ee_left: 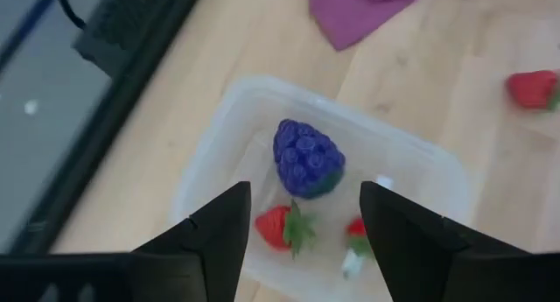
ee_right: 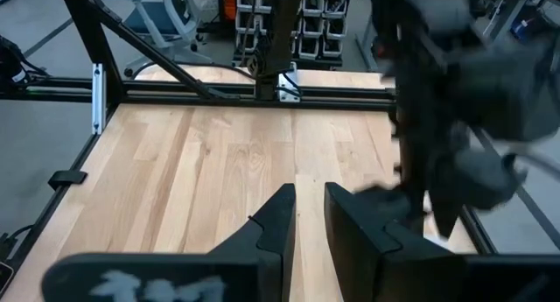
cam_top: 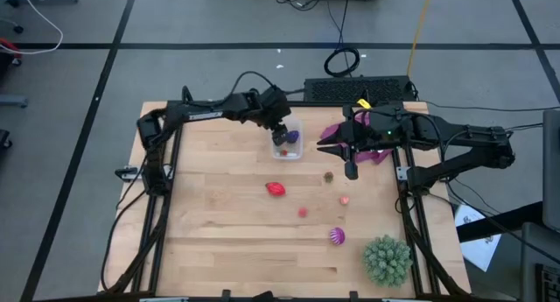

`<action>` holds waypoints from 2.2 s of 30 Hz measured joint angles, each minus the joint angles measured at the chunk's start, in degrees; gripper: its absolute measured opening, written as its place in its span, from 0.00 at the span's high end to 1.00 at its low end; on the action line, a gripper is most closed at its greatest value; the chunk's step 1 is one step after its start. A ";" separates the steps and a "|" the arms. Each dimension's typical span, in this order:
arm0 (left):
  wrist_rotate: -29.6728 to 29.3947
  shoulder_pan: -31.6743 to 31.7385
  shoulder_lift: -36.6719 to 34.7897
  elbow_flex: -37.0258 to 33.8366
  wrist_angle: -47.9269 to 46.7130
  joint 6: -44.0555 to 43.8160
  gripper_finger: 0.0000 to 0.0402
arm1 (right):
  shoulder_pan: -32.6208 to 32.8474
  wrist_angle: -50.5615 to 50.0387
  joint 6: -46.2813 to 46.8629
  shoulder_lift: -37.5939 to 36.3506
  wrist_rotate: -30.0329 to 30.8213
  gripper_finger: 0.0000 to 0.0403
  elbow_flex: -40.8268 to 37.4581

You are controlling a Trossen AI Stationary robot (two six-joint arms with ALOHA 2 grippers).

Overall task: Pick and placing Produce into tupperware
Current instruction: Put the red dragon fruit into the transparent bin

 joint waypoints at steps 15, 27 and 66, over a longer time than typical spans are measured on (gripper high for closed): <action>-10.23 -5.07 -26.34 -3.58 -33.30 -11.27 0.44 | 0.31 -8.35 2.84 0.26 -0.22 0.86 0.00; -12.18 -13.92 -40.82 -30.11 -27.08 -25.68 0.44 | 3.79 -2.10 3.55 1.60 -5.23 0.86 -8.51; -14.80 -15.40 -41.82 -40.28 -21.27 -21.55 0.44 | -0.42 1.24 0.15 40.65 -6.04 0.48 10.10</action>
